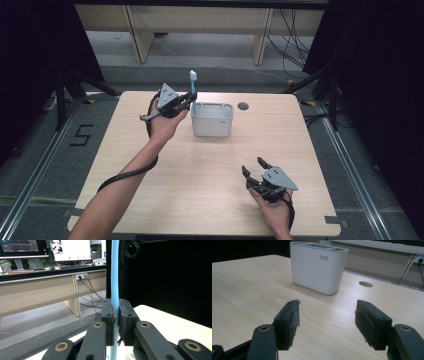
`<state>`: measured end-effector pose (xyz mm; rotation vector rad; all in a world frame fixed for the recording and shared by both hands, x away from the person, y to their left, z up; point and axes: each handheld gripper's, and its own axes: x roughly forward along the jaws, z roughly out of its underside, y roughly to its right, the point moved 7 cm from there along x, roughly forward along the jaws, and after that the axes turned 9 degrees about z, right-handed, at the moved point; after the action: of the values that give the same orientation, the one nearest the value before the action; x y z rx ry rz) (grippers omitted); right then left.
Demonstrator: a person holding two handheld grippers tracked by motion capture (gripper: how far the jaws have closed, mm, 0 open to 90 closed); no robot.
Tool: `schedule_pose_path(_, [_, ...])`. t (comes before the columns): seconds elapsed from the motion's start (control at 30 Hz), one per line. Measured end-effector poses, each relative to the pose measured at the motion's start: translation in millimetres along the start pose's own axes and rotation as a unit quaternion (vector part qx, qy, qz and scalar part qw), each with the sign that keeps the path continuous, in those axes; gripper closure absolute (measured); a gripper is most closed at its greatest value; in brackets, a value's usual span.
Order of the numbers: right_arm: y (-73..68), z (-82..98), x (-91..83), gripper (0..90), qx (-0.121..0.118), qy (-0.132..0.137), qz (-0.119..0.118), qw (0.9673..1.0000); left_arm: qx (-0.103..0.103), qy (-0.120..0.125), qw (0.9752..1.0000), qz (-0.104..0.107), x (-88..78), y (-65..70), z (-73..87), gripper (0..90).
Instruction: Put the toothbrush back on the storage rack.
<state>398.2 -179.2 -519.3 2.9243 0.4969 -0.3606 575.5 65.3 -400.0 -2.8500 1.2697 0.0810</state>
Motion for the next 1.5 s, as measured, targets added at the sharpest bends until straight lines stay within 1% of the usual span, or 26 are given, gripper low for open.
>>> schedule_pose_path(0.23, [-0.3,0.1,0.1,37.0,0.0,0.0,0.0,1.0,0.0,0.0,1.0,-0.001,4.0,-1.1,0.2,83.2])
schedule_pose_path(0.27, [1.7,-0.9,0.4,37.0,-0.014,0.005,0.004,0.9999,0.0,-0.001,1.0,-0.001,4.8,-1.2,0.9,83.2])
schedule_pose_path(0.4, [2.3,-1.4,0.1,37.0,-0.014,0.006,0.005,0.9999,-0.004,-0.007,1.0,0.0,8.4,-1.6,4.9,83.2])
schedule_pose_path(0.43, [2.3,-1.4,0.2,37.0,-0.013,0.007,0.005,0.9999,-0.004,-0.009,1.0,-0.002,8.8,-1.9,5.6,83.2])
schedule_pose_path(0.47, [-0.6,0.2,-1.2,37.0,0.004,-0.005,0.003,1.0,-0.006,-0.009,0.9999,-0.001,9.5,-2.0,6.4,83.2])
schedule_pose_path(0.57, [0.2,-0.3,-0.6,37.0,0.005,0.0,0.003,1.0,-0.009,-0.014,0.9999,-0.002,10.8,-2.9,9.3,83.2])
schedule_pose_path(0.6, [0.3,-0.5,0.0,36.9,-0.001,0.001,-0.002,1.0,-0.009,-0.014,0.9999,-0.004,11.3,-3.4,10.3,83.2])
schedule_pose_path(0.63, [1.5,-0.7,0.3,36.9,-0.008,0.003,0.001,1.0,-0.011,-0.015,0.9998,-0.004,11.7,-3.6,11.3,83.2])
schedule_pose_path(0.67, [2.2,-1.0,0.7,36.9,-0.009,0.006,0.004,0.9999,-0.01,-0.016,0.9998,-0.004,12.0,-4.1,12.4,83.2])
schedule_pose_path(0.7, [1.1,-0.7,0.1,36.9,0.0,0.004,0.007,1.0,-0.01,-0.017,0.9998,-0.005,12.2,-4.6,13.3,83.2])
schedule_pose_path(0.73, [1.3,-0.8,0.1,36.9,-0.003,0.005,0.007,1.0,-0.01,-0.017,0.9998,-0.005,12.2,-4.6,13.3,83.2])
schedule_pose_path(0.77, [3.7,-1.8,0.9,36.9,-0.018,0.011,0.008,0.9997,-0.01,-0.018,0.9998,-0.005,12.2,-5.0,14.3,83.2])
schedule_pose_path(0.83, [3.0,-1.5,0.7,36.9,-0.014,0.009,0.007,0.9998,-0.012,-0.02,0.9997,-0.007,12.6,-5.4,16.2,83.2])
schedule_pose_path(0.9, [0.4,0.0,0.0,36.9,-0.001,-0.001,0.003,1.0,-0.011,-0.02,0.9997,-0.007,13.2,-5.8,18.0,83.2])
schedule_pose_path(0.93, [2.5,-1.5,1.2,36.8,-0.019,0.011,0.005,0.9998,-0.012,-0.023,0.9996,-0.007,13.3,-5.9,20.1,83.2])
schedule_pose_path(1.07, [3.9,-1.7,1.2,36.9,-0.022,0.014,0.008,0.9996,-0.013,-0.027,0.9995,-0.008,13.9,-6.2,24.5,83.2])
schedule_pose_path(1.1, [3.7,-1.6,1.0,36.8,-0.02,0.013,0.008,0.9997,-0.009,-0.025,0.9996,-0.003,14.9,-6.6,24.8,83.2])
schedule_pose_path(1.13, [4.0,-1.7,1.1,36.9,-0.022,0.013,0.009,0.9996,-0.006,-0.025,0.9997,-0.002,15.1,-7.1,25.5,83.1])
schedule_pose_path(1.17, [2.5,-0.9,0.9,36.8,-0.014,0.009,0.005,0.9998,-0.003,-0.026,0.9997,-0.003,15.2,-7.8,26.3,83.1])
schedule_pose_path(1.2, [4.1,-1.7,1.3,36.8,-0.024,0.015,0.008,0.9996,-0.003,-0.026,0.9997,-0.003,15.2,-7.8,26.3,83.1])
schedule_pose_path(1.23, [3.6,-1.5,1.3,36.8,-0.022,0.014,0.007,0.9996,-0.015,-0.032,0.9993,-0.008,14.7,-6.7,29.0,83.1])
schedule_pose_path(1.3, [2.4,-1.0,1.0,36.9,-0.019,0.009,0.005,0.9998,-0.018,-0.034,0.9992,-0.008,15.4,-6.5,29.9,83.1])
schedule_pose_path(1.33, [0.9,-0.3,0.4,36.9,-0.012,0.004,0.004,0.9999,-0.017,-0.035,0.9992,-0.007,15.9,-6.6,30.2,83.1])
schedule_pose_path(1.37, [-1.8,0.9,-0.7,36.9,0.003,-0.005,0.001,1.0,-0.016,-0.037,0.9991,-0.008,16.1,-6.9,30.4,83.1])
schedule_pose_path(1.4, [-1.2,0.2,0.4,36.8,-0.003,0.0,-0.001,1.0,-0.019,-0.039,0.999,-0.007,16.6,-6.8,31.1,83.1])
schedule_pose_path(1.5, [-1.4,0.4,0.2,36.8,-0.002,-0.002,-0.002,1.0,-0.02,-0.046,0.9987,-0.006,17.7,-6.2,33.7,83.1])
